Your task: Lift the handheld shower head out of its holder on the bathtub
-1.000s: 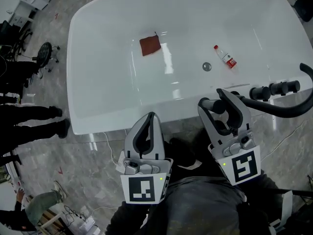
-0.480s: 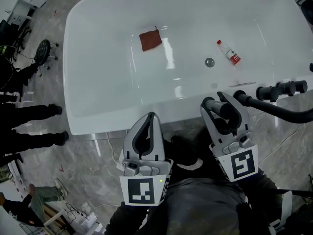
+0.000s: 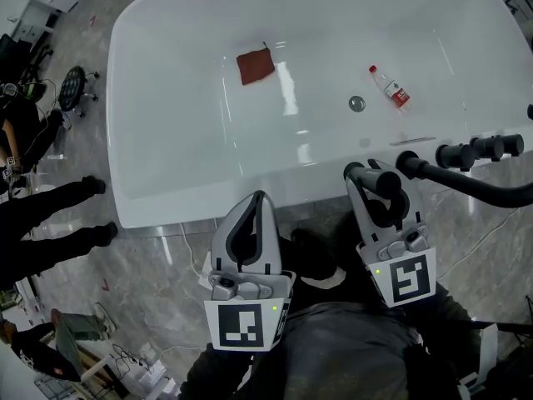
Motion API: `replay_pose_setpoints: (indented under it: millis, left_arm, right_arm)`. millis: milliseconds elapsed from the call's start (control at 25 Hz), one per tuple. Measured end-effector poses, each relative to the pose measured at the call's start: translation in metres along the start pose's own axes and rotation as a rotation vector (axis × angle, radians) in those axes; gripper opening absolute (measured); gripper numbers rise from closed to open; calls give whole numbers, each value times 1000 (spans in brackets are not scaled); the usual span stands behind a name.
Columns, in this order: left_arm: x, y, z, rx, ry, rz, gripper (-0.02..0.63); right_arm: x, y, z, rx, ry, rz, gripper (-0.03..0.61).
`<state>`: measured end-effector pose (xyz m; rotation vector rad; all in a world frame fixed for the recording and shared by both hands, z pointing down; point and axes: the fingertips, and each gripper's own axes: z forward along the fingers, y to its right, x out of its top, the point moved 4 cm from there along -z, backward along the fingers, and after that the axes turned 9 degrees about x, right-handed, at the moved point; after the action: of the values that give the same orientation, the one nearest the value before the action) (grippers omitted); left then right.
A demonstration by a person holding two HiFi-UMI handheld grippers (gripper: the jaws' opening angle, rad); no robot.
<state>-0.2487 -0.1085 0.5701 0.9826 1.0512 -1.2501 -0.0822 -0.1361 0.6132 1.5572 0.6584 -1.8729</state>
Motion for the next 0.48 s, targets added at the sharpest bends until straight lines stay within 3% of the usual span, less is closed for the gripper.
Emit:
replay_pose_setpoints:
  millis: [280, 480]
  left_arm:
    - [5, 0, -6, -4, -32, -2, 3]
    - [20, -3, -6, 10, 6, 1, 3]
  right_arm:
    - [2, 1, 3, -2, -34, 7, 141]
    - [19, -1, 0, -8, 0, -9, 141]
